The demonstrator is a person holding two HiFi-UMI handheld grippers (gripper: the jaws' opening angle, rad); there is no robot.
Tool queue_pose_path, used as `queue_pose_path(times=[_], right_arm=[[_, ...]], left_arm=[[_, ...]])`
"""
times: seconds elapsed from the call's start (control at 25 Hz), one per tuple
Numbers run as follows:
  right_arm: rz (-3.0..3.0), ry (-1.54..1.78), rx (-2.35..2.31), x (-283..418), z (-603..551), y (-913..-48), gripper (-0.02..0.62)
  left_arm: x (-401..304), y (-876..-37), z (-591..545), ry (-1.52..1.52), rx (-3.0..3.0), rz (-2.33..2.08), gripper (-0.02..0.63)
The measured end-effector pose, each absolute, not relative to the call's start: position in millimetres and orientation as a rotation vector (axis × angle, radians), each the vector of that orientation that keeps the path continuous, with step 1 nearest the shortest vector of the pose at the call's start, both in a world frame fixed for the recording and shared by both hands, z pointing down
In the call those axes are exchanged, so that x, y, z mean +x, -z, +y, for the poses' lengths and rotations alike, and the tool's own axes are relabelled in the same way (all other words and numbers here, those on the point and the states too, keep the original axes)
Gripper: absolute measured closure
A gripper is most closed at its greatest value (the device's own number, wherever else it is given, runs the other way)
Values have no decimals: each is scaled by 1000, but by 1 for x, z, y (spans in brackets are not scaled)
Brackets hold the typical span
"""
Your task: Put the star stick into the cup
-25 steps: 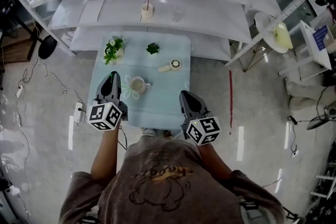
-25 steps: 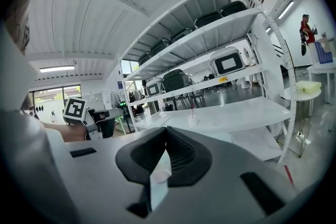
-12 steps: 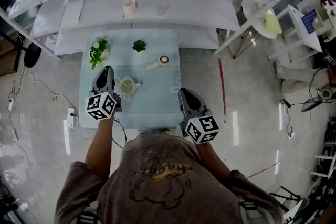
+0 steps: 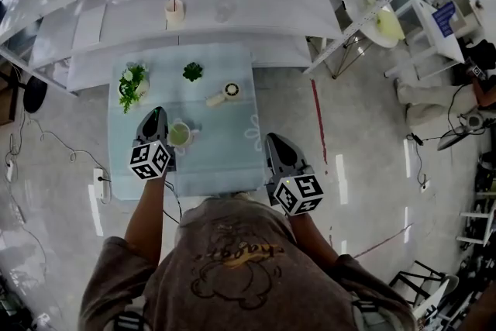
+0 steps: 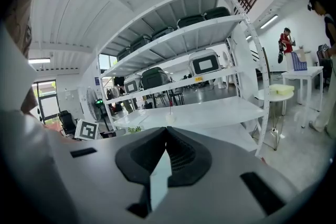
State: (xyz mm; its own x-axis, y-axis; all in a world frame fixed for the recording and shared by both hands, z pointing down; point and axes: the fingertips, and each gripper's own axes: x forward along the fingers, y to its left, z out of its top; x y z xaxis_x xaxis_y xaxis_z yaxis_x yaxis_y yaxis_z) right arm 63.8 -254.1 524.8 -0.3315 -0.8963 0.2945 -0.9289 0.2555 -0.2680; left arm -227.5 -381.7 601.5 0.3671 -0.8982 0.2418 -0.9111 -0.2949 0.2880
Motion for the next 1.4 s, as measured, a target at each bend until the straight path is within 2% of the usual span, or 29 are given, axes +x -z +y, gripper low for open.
queue_pose_path(times=[0.64,0.88,1.04,1.4], right_arm=[[-2393,-616,1802,60,-258,-527,591],[-2388,-615,1820,60,-256,-525,591],[-2400,-613,1811,61,-254,-525,591],[-2474,-573,1783,60,-257,-515,591]], left_arm=[[-223,-632,-393,-106,2220,-1479,570],[-221,-630,-391,-121,2222,-1451,513],[-217,-611,-390,-101,2252,-1454,483],[-208,-527,-374,14,2356,-1453,474]])
